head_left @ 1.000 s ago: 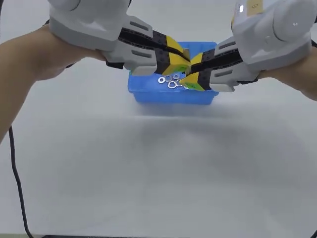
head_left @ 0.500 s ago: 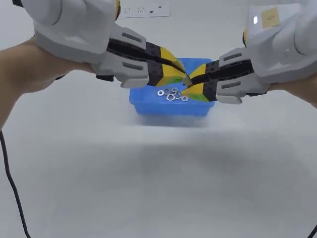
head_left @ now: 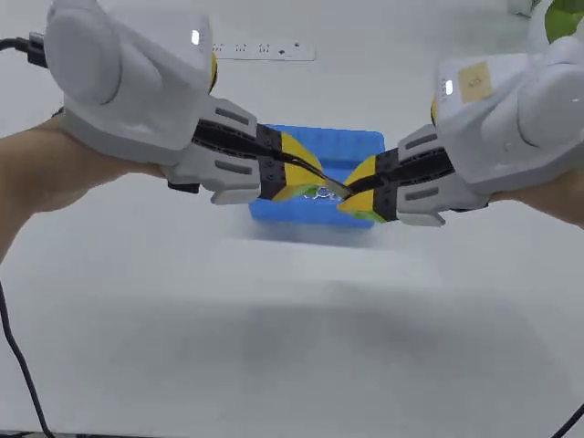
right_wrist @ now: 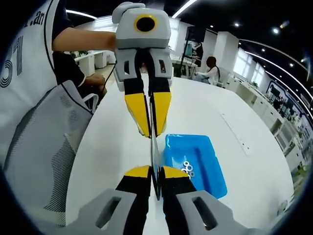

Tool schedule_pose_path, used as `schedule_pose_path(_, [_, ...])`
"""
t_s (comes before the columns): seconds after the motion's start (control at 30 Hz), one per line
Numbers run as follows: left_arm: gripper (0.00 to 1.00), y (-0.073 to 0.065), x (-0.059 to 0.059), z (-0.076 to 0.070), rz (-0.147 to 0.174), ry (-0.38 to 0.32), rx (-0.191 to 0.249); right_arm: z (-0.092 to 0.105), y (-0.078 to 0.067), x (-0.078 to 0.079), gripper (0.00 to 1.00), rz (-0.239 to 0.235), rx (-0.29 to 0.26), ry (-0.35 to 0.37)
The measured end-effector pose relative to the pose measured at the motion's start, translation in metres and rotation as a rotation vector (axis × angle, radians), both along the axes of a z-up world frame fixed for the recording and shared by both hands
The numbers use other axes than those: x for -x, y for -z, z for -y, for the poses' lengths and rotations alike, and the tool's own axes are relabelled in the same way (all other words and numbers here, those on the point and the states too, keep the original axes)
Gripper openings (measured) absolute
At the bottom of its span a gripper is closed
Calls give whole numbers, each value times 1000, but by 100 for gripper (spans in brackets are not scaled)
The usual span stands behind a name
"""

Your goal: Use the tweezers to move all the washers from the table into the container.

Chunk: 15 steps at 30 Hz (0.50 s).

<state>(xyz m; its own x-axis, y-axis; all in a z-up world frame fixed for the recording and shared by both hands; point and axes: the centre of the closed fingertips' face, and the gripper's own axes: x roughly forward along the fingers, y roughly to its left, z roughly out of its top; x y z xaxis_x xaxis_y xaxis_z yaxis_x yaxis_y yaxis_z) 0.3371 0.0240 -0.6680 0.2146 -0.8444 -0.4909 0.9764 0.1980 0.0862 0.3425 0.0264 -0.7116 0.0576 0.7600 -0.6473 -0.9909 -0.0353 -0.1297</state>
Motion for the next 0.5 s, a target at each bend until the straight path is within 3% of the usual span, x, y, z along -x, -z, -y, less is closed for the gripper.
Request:
schedule_pose_path(0.23, [7, 26, 14, -4, -36, 0, -35, 1, 21, 14, 8, -26, 65, -34])
schedule_pose_path(0.5, [7, 54, 16, -11, -82, -9, -66, 0, 40, 17, 8, -57, 110, -54])
